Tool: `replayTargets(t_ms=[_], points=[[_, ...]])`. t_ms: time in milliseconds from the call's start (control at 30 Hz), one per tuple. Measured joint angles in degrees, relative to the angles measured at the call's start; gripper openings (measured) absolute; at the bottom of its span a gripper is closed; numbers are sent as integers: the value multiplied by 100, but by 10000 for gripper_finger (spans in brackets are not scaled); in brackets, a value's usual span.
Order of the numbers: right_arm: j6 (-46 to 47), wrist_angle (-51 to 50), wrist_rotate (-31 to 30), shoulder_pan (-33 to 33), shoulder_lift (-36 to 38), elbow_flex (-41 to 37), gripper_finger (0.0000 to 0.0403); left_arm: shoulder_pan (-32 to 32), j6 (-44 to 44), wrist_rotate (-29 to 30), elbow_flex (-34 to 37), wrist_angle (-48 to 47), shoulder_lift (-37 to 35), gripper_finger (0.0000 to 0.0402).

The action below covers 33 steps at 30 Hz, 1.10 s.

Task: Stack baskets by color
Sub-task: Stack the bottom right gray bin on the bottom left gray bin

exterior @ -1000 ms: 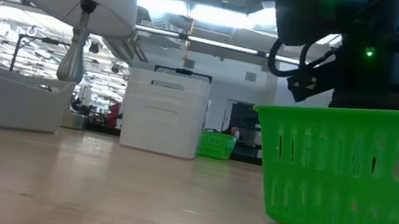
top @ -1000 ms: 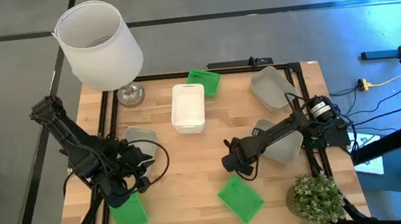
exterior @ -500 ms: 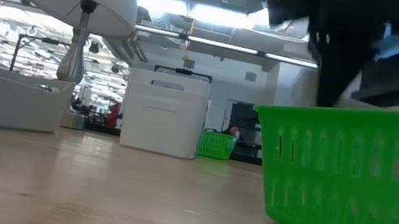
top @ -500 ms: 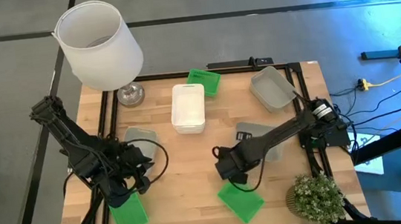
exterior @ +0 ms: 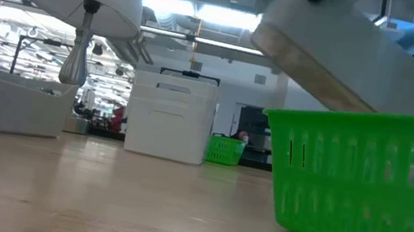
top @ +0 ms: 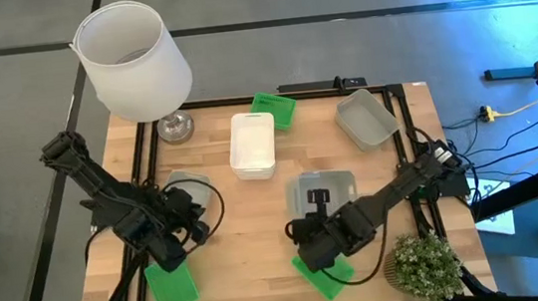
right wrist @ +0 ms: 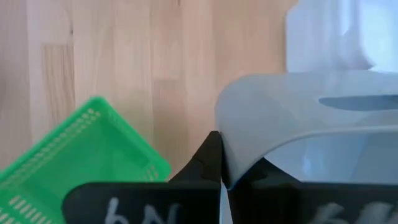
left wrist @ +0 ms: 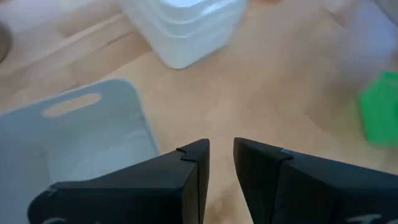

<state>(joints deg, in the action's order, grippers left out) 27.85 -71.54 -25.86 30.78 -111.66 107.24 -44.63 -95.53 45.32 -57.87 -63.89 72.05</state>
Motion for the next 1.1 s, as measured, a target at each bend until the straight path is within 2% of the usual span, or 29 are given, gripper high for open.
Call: replayTargets(t_ms=[167, 300, 700, 933, 1100], points=[[-174, 4, -301, 83, 0, 155, 0, 197, -1018, -33, 561, 29, 0, 65], [-295, 8, -303, 84, 0, 172, 0, 346, -1375, -549, 853, 130, 0, 65], [-542, 10, -309, 82, 0, 174, 0, 951, -1306, -1040, 1366, 325, 0, 65], [-542, 12, -316, 82, 0, 175, 0, 1281, -1011, -1054, 1573, 591, 0, 65], [-561, 12, -316, 82, 0, 175, 0, 1550, -417, -1068, 1627, 995, 226, 65]])
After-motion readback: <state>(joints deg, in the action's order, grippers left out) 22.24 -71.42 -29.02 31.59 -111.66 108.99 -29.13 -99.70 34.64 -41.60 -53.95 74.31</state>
